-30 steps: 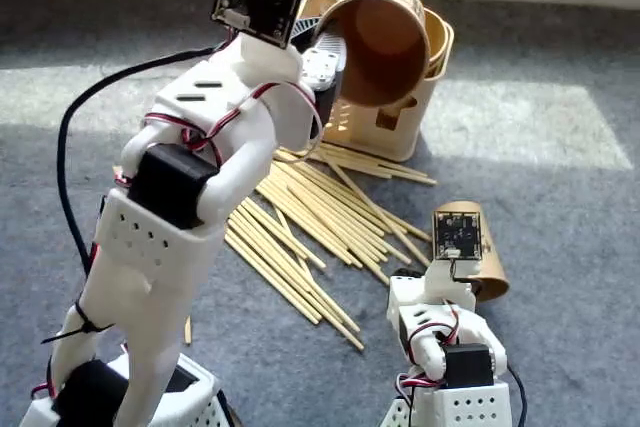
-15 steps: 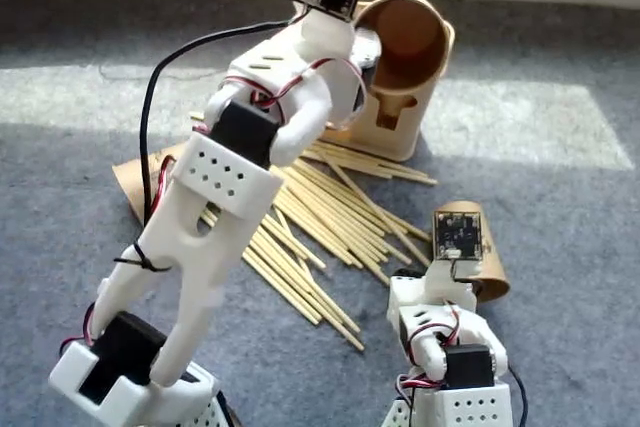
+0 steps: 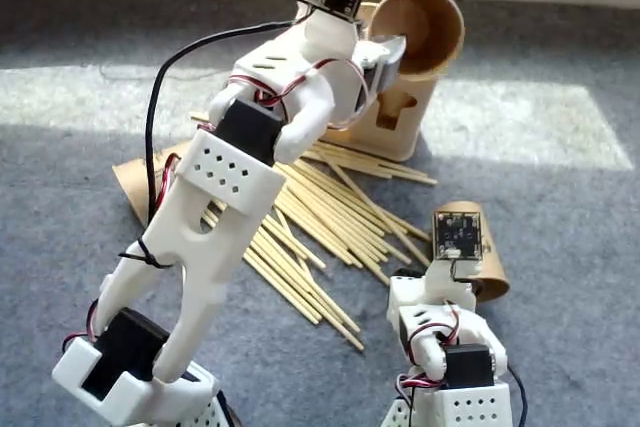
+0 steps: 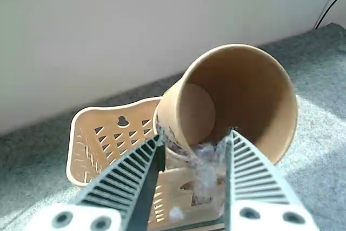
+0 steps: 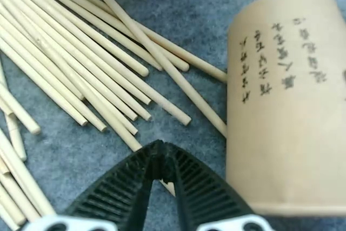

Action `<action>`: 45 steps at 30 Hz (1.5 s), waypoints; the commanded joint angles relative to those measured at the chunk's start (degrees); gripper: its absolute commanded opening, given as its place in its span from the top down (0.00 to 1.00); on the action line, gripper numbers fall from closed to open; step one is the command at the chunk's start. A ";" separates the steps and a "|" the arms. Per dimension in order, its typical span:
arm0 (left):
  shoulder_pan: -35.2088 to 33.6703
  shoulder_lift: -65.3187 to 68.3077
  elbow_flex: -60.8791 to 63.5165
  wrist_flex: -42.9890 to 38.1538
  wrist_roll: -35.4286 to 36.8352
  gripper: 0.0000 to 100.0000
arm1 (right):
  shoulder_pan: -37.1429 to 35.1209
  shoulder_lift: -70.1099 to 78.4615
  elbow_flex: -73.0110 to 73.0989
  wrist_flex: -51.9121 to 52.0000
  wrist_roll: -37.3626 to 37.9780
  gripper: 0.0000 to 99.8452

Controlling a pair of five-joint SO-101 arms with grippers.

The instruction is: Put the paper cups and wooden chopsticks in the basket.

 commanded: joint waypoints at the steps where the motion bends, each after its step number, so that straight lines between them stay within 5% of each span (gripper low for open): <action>1: 0.57 -0.48 -0.84 -3.96 0.62 0.82 | 0.57 -0.75 7.96 -1.71 0.26 0.99; 18: 0.04 1.98 0.75 -6.95 0.18 0.89 | 0.57 -0.75 7.96 -1.71 0.26 0.99; 45: 1.27 5.14 -6.90 -6.95 0.70 0.81 | 0.66 -0.75 7.96 -1.71 0.26 0.99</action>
